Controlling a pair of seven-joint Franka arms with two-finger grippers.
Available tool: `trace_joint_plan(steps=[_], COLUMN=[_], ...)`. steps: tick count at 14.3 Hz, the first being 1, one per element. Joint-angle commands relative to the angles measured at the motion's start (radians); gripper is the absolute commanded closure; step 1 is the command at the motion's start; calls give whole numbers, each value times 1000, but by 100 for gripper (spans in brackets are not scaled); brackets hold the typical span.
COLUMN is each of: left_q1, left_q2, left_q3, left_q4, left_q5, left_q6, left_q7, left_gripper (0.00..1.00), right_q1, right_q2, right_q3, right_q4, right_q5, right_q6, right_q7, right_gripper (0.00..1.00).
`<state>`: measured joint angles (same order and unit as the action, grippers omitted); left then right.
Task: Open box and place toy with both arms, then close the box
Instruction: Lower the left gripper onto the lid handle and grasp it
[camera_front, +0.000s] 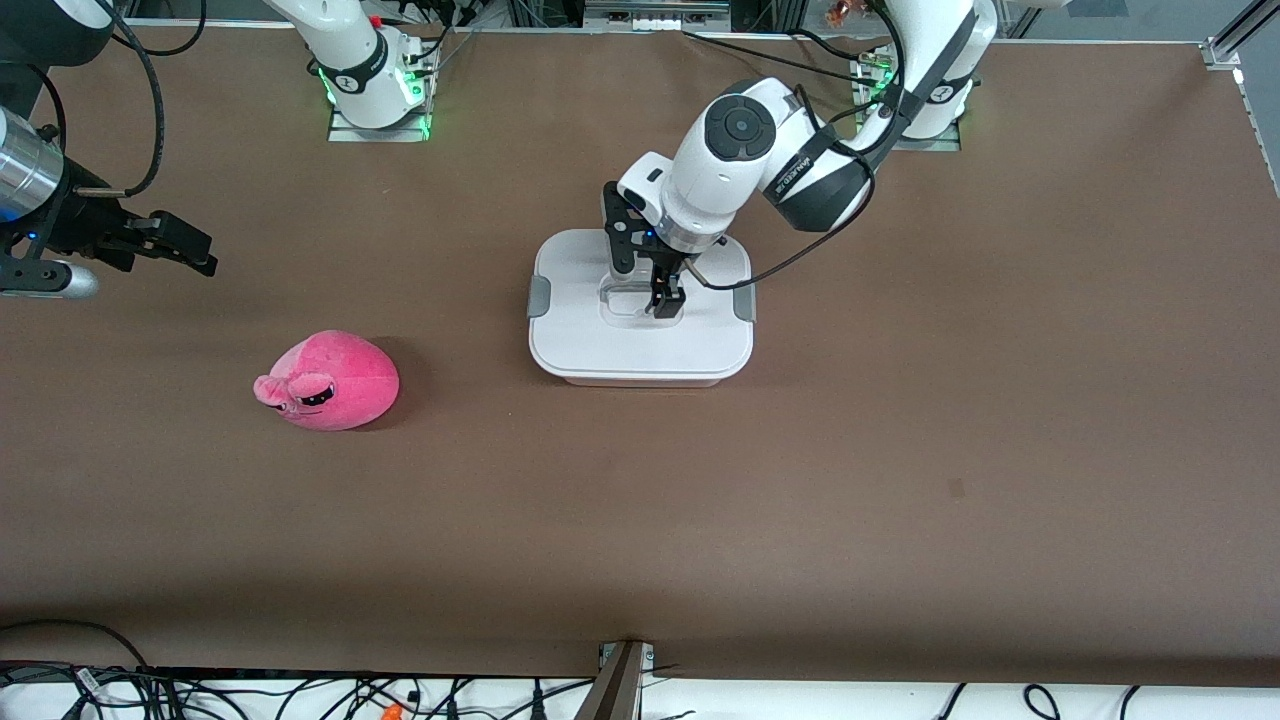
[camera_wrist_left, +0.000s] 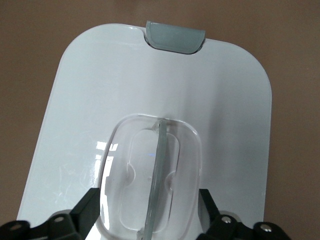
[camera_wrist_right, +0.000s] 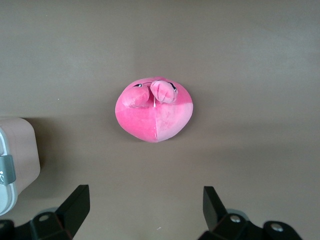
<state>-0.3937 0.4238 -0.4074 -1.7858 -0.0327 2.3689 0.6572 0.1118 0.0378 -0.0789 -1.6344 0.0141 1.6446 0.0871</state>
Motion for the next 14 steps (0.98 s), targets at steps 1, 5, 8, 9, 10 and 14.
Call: trace_joint_plan(steps=[1, 5, 8, 9, 10, 14], left_q1=[4, 1, 1, 1, 2, 4], left_q2=[9, 7, 4, 1, 0, -45], left_q3=[4, 2, 2, 1, 1, -2], left_q4=[-7, -7, -6, -6, -4, 5], left_q5=[22, 22, 22, 22, 22, 20], left_q6=[23, 18, 18, 15, 12, 9], left_q7=[19, 18, 19, 19, 21, 16], left_gripper=[69, 100, 100, 100, 100, 100], right_q1=[-6, -6, -4, -6, -6, -4], right_q2=[10, 10, 10, 11, 16, 17], right_q3=[8, 8, 8, 8, 8, 8], right_q4=[21, 21, 22, 21, 21, 19], right_q5=[-14, -14, -14, -14, -16, -16], right_q6=[-9, -12, -11, -9, -9, -6], right_q7=[6, 6, 6, 6, 6, 20], right_gripper=[0, 0, 0, 0, 0, 0])
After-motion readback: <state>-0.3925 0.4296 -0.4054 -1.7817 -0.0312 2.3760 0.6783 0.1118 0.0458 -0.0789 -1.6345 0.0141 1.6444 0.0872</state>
